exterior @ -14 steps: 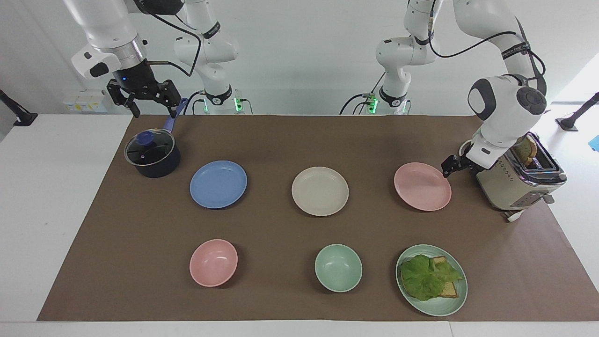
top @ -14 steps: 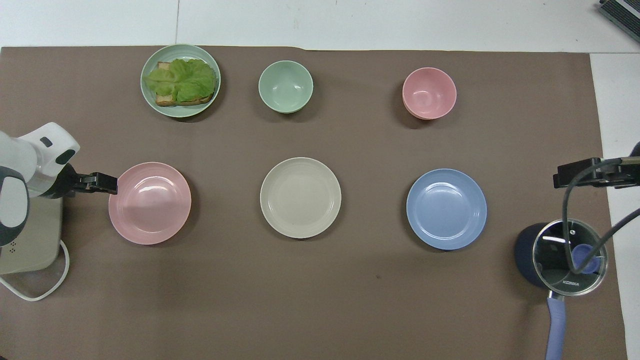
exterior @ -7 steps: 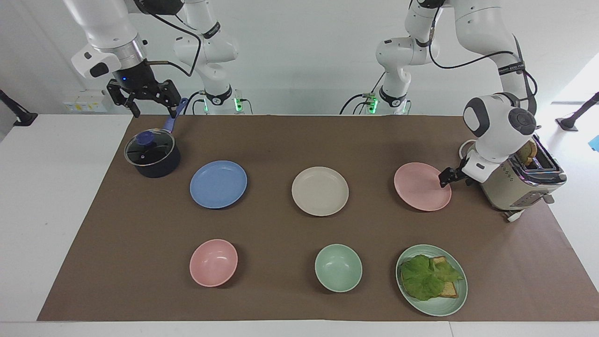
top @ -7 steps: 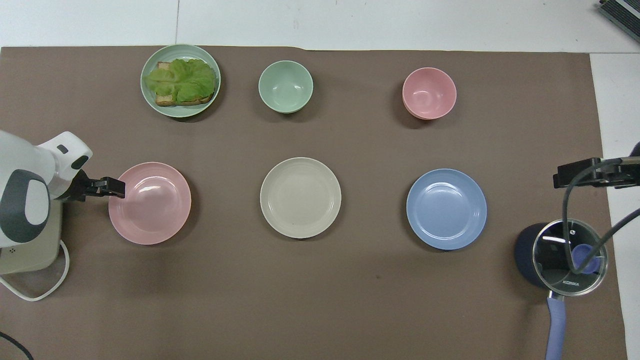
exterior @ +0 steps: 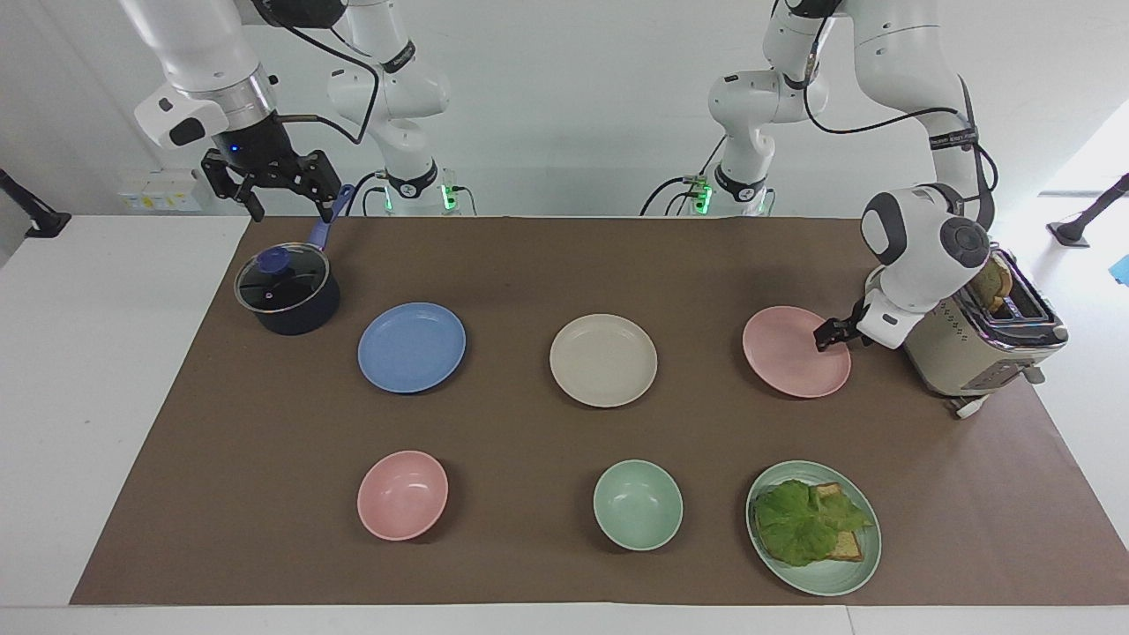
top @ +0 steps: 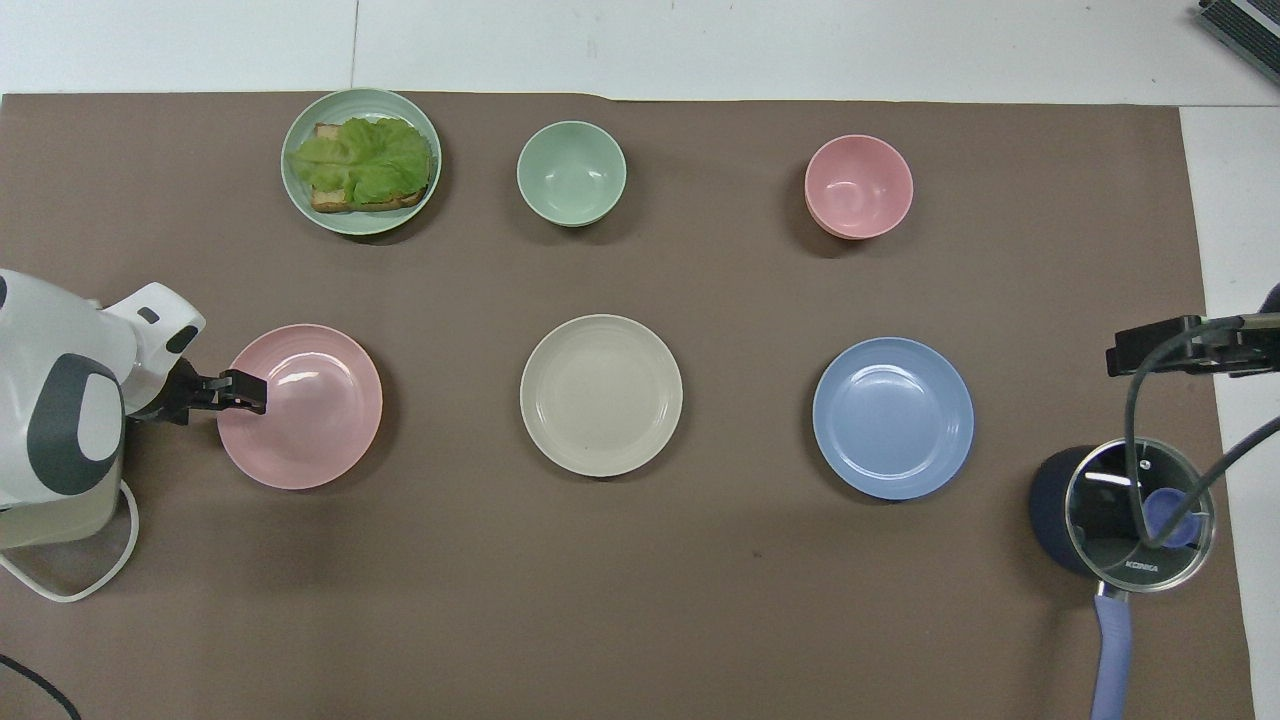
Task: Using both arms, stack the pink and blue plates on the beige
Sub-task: 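Grasp the pink plate's rim with the left gripper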
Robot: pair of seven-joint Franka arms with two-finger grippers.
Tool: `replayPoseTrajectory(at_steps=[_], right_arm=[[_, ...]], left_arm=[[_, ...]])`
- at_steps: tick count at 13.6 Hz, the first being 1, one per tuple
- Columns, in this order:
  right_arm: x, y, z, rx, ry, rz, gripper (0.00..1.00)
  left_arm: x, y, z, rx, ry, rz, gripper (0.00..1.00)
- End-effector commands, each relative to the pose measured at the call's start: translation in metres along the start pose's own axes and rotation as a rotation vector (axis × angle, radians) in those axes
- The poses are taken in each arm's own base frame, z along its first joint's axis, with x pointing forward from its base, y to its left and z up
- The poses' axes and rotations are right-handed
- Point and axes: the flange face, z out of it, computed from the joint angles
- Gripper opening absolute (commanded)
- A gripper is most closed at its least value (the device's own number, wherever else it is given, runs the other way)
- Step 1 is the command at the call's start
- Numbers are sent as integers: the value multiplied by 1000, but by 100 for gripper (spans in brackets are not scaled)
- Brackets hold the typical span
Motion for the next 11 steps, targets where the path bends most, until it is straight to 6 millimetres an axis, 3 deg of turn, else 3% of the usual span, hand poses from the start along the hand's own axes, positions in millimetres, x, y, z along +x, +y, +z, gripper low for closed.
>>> replayPoseTrajectory(at_steps=[1,2,3,4,11], right_arm=[[-6,3,-2,22,1,-1,100],[-6,3,-2,22,1,-1,100],[-6,3,-2,22,1,-1,100],[-6,3,-2,22,1,-1,100],[-6,3,-2,24,1,-1,100]], left_arm=[[-6,2,0,12,17,-11,65],[-5,3,0,12,20,-10,28],[-5,3,1,12,21,-8,6],[-5,3,1,12,20,-8,0],[-6,-6,-3,11,-22,1,0]])
